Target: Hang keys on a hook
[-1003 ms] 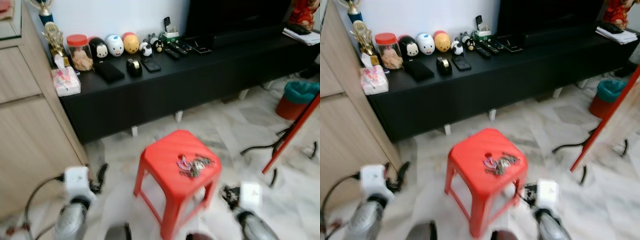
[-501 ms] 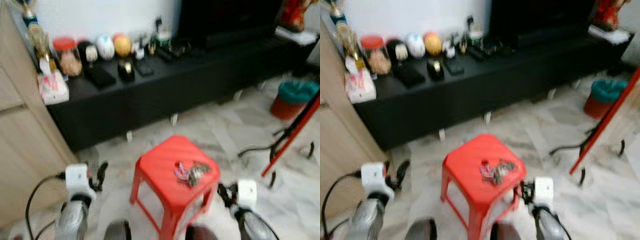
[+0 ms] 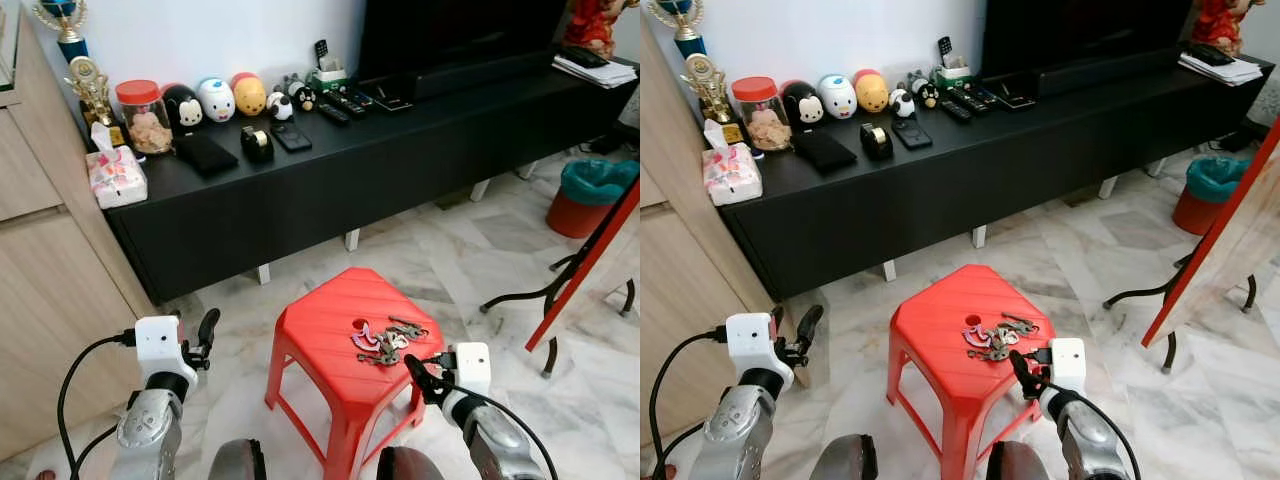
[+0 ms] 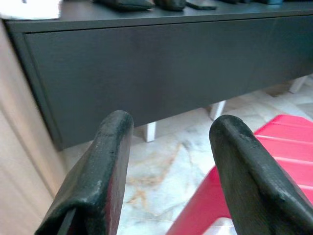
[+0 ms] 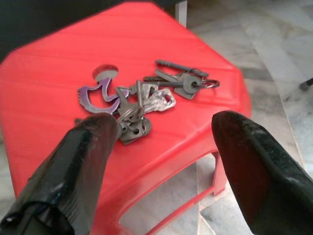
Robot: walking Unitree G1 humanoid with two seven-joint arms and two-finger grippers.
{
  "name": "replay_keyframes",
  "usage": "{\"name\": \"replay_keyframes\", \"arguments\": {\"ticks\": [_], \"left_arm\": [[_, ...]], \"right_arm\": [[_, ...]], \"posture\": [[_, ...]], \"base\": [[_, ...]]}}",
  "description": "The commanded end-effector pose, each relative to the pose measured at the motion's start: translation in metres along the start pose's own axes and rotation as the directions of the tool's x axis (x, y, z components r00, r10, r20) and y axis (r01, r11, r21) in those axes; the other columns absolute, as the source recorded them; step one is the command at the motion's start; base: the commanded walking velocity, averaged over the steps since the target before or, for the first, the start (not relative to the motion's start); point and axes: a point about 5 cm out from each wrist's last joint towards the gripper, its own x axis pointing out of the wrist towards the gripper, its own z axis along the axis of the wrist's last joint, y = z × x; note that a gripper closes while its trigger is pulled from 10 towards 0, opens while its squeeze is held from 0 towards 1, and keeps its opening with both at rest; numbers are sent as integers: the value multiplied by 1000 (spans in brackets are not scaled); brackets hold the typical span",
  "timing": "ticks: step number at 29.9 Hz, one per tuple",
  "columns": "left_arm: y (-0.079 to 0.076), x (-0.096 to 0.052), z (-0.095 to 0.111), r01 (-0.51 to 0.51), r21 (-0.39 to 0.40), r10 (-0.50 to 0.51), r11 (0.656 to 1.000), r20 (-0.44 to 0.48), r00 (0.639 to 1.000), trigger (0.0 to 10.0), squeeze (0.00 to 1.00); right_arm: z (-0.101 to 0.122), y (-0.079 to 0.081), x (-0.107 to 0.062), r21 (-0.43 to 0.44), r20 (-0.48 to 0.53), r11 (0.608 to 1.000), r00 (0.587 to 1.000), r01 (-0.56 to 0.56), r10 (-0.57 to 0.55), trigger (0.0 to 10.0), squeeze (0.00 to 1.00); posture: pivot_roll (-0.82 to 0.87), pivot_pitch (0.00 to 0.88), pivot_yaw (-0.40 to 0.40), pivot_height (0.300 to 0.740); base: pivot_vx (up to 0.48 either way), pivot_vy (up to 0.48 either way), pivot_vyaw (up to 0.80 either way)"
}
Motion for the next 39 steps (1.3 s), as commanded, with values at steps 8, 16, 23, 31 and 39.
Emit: {"name": "replay_keyframes", "arguments": {"ticks": [8, 16, 23, 31, 39], "left_arm": [[-20, -7, 4, 40, 19, -41, 999, 23, 999, 10000, 0], [-30, -13, 4, 53, 0, -53, 999, 25, 998, 10000, 0], [-26, -13, 4, 43, 2, -43, 999, 24, 999, 10000, 0], [-23, -12, 4, 41, 9, -41, 999, 18, 999, 10000, 0], [-17, -11, 6, 34, 26, -34, 999, 19, 999, 10000, 0]], "right_arm": [[4, 5, 8, -1, -60, 1000, 998, -3, 2, 10000, 0], [2, 1, 5, 3, -49, 1000, 999, -3, 4, 10000, 0], [-17, -15, -10, 4, -90, 998, 994, 65, -64, 10000, 0], [-16, -19, -11, 18, -75, 995, 993, 95, -93, 10000, 0], [-2, -39, -15, 52, 17, 953, 954, 297, -299, 10000, 0]], "posture": [[61, 0, -121, 612], [65, 0, -142, 612], [60, 0, -138, 612], [53, 0, -129, 612], [57, 0, -125, 612]], "base": [[0, 0, 0], [0, 0, 0], [38, 0, 0], [284, 0, 0], [320, 0, 0]]}}
